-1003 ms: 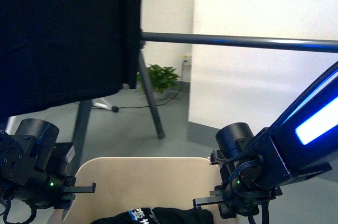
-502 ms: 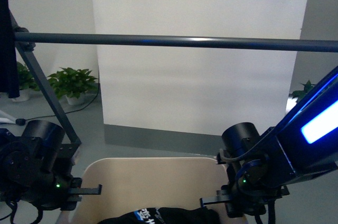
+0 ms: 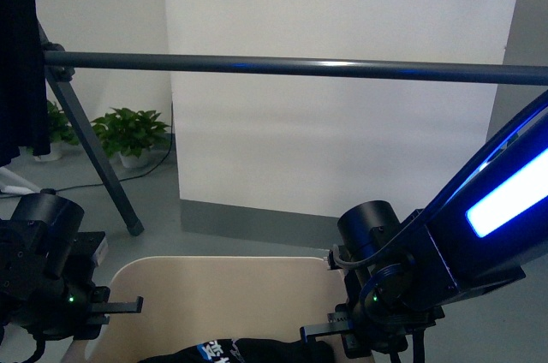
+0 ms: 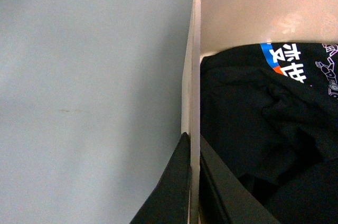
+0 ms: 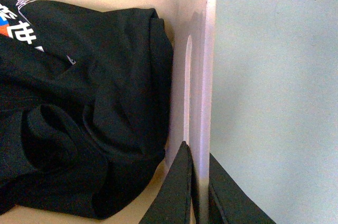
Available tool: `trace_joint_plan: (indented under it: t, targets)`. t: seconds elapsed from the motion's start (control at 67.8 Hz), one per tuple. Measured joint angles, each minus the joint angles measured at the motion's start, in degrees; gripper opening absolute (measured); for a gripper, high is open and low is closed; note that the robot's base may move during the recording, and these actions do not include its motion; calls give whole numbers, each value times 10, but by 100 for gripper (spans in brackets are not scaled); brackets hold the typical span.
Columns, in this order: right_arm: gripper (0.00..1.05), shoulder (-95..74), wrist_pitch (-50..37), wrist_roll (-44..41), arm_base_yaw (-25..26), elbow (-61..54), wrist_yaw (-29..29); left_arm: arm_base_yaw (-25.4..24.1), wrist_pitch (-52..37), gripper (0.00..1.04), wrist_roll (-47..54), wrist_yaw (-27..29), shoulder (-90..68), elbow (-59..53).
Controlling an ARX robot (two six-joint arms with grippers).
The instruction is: Move hamper under clothes hanger
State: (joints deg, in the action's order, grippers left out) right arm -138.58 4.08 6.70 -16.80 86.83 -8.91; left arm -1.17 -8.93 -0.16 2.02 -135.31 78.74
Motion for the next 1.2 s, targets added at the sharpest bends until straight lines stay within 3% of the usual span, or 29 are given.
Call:
trace_joint_plan:
  t: [0.738,1.195]
  targets:
    - [3,0,0,-1,21,0,-14,17,0,4,0,-13,0,-1]
    - [3,0,0,0,7,0,-7,6,0,4,0,-3,0,-1]
